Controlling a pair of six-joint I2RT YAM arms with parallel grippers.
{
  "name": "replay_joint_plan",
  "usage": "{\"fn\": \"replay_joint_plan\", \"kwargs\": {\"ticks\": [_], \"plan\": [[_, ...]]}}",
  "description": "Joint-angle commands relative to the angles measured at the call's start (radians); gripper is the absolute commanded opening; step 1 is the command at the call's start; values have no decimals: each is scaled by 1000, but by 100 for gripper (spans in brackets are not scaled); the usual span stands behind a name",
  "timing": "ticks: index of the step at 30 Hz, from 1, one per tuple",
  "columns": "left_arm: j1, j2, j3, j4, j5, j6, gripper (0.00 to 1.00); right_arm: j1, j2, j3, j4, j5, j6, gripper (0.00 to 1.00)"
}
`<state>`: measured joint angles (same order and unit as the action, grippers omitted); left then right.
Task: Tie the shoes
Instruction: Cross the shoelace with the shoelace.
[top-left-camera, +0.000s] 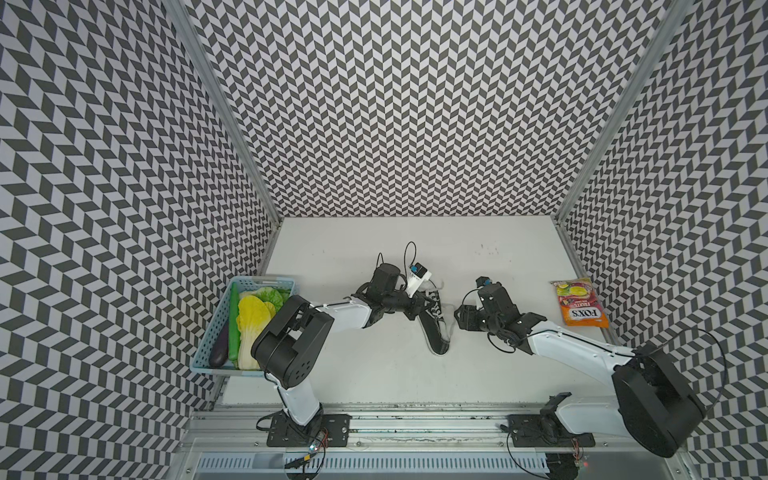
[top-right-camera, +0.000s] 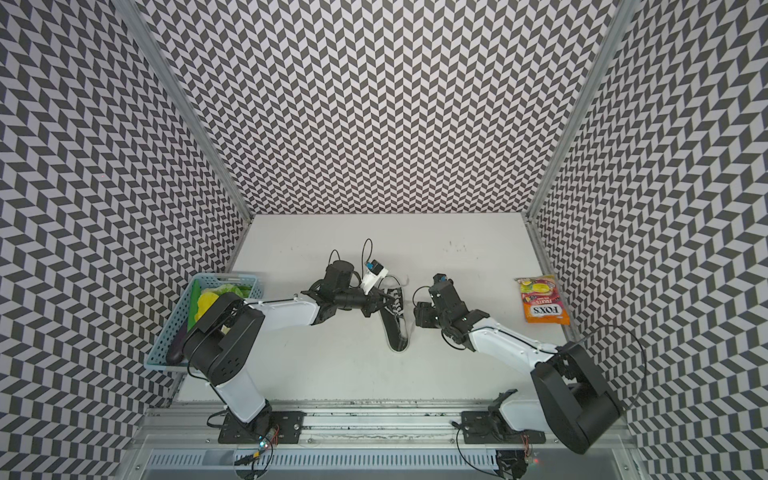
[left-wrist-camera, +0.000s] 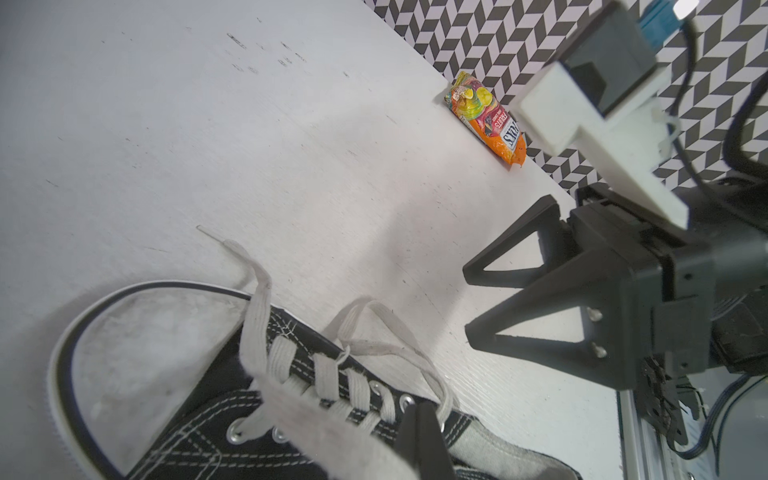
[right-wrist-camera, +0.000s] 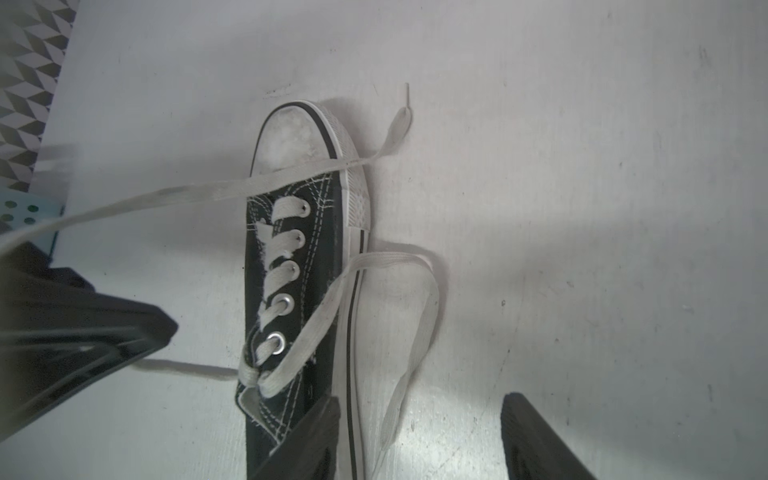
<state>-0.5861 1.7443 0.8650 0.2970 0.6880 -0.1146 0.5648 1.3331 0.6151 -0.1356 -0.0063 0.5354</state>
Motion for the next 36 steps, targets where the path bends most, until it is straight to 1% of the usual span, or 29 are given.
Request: {"fn": "replay_joint_plan", "kwargs": {"ticks": [1,4,5,6,11,13,19,23,25,27,29,30,36], "plan": [[8,-14,-9,27,40,11,0,19,26,13,-7,33,55,63],[8,-9,-6,43,48,1,0,45,77,57,-50,37,43,62],[8,-15,-7,36,52,4,0,73,128,74,-42,40,61,61],[8,-18,-12,37,53,6,0,95,181,112,-51,45,48,59],[8,-23,-16,42,53,1,0,115,232,133,-56,48,38,58],[8,-28,-17,39,50,4,0,120,249,141,-63,60,37,56],[8,-43,-26,36,45,7,0,133,273,140,-103,119,46,45],[9,-56,-35,33,39,9,0,132,294,122,-103,123,62,32],[9,-63,-40,31,36,9,0,132,294,116,-108,127,71,26],[10,-68,-43,31,35,9,0,130,281,104,-119,149,86,16],[9,-73,-47,31,33,10,0,126,245,96,-133,181,88,3],[9,-75,-47,29,33,11,0,124,226,95,-138,195,81,0],[20,-87,-40,-6,31,35,0,115,72,150,-213,331,-13,0]]}}
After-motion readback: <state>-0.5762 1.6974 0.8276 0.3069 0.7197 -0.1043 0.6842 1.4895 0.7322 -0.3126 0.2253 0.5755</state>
